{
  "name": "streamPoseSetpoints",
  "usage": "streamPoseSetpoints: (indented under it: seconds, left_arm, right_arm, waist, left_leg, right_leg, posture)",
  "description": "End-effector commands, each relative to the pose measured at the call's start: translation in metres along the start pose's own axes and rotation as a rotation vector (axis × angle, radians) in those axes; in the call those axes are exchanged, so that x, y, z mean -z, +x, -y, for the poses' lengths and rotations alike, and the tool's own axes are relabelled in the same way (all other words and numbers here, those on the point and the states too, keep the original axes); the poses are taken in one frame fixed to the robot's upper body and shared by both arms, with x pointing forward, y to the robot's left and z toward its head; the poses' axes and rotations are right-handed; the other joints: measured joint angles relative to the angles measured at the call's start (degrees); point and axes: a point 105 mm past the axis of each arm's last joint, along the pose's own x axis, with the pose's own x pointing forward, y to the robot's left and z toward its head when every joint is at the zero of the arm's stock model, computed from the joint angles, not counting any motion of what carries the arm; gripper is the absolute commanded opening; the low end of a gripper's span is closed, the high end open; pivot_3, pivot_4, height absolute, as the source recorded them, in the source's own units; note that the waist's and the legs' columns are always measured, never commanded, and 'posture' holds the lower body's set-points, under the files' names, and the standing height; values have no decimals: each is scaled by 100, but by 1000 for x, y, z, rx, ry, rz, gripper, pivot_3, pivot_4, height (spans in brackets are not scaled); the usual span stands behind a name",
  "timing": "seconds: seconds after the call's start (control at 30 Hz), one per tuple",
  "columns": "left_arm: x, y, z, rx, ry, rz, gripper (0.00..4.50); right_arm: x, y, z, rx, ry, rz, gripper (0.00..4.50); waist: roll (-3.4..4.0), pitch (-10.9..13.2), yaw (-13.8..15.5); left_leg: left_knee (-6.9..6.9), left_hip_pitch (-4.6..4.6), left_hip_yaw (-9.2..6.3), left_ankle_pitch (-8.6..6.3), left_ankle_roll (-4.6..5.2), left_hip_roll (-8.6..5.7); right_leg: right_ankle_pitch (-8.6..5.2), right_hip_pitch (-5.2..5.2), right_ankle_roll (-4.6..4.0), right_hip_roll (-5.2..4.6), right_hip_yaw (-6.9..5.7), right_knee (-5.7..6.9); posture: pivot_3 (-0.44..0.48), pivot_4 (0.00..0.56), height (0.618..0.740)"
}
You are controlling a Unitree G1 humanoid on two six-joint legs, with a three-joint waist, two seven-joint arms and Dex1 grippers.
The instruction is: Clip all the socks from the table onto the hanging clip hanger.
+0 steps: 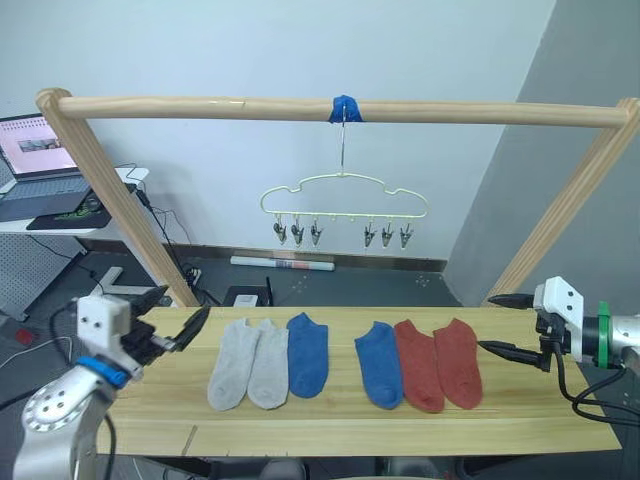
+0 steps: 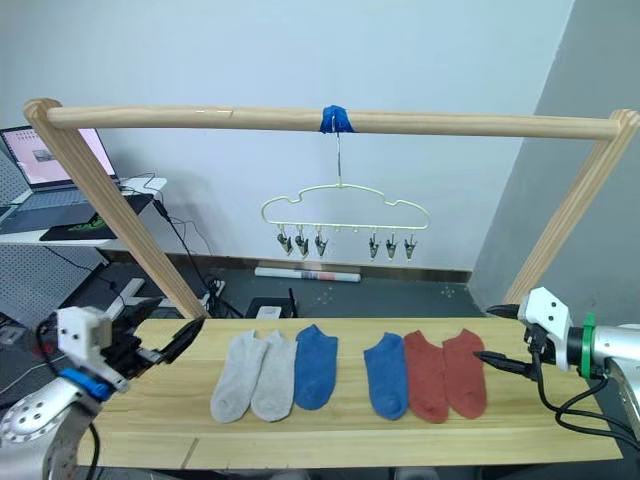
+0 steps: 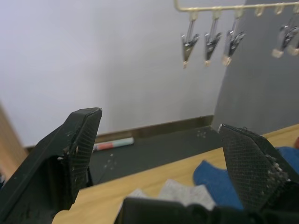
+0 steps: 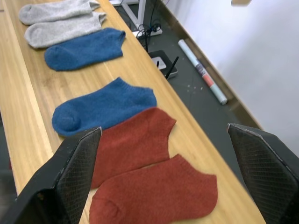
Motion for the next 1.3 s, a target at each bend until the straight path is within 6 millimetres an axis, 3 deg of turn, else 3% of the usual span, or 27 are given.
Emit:
streamPoseSetpoints:
  seconds: [0.03,0.2,0.3,0.4,0.57,0.73,1.0,1.3]
  left_arm:
    - [-29,27,19,-32,-2,147,4482]
    - [-38,48,31,-83,-49,213,4482]
    - [-45,64,43,-105,-90,272,4482]
    - [-48,65,43,-131,-110,299,4482]
    - [-40,67,42,-116,-127,293,3380]
    - [-33,76,38,-150,-133,273,1781]
    - [-37,97,38,-142,-122,279,1781]
    - [-50,115,29,-133,-121,311,1781]
  right_arm:
    - [-36,3,1,42,-65,120,4500]
    - [-74,13,-6,80,-53,258,4500]
    - [-98,24,-22,38,-48,336,4500]
    - [-107,26,-28,23,-39,356,4500]
    - [-120,25,-34,1,-43,374,4500]
    - [-135,26,-39,-18,-60,404,4500]
    - [-159,32,-47,-43,-97,458,4500]
    - [-171,35,-55,-71,-117,474,4500]
  waist:
    - [0,-3,-5]
    - [-3,-7,-76]
    - [-5,1,-153]
    - [-23,33,-213]
    - [-13,161,-241]
    - [-10,295,-285]
    - [-23,533,-337]
    - [-29,763,-376]
  left_leg:
    - [0,-1,0,0,0,-1]
    - [1,-1,-7,0,0,1]
    - [1,-2,-7,0,0,2]
    - [3,-5,-11,0,0,2]
    - [2,-12,-11,0,0,5]
    - [2,-25,-17,0,1,9]
    - [3,-54,-21,0,1,9]
    - [2,-66,-27,0,1,10]
  right_leg:
    - [1,1,1,0,1,-2]
    - [3,1,5,8,2,-1]
    - [4,1,5,13,5,-1]
    - [3,2,5,15,4,-3]
    - [2,-6,4,18,5,-4]
    - [3,-16,3,23,-1,-4]
    - [4,-35,6,22,-4,-10]
    - [4,-46,5,22,-9,-11]
  posture:
    - [-111,0,740]
    - [-154,5,740]
    - [-178,38,740]
    - [-186,63,740]
    - [-201,96,740]
    - [-226,132,740]
    - [-258,175,740]
    - [-275,208,740]
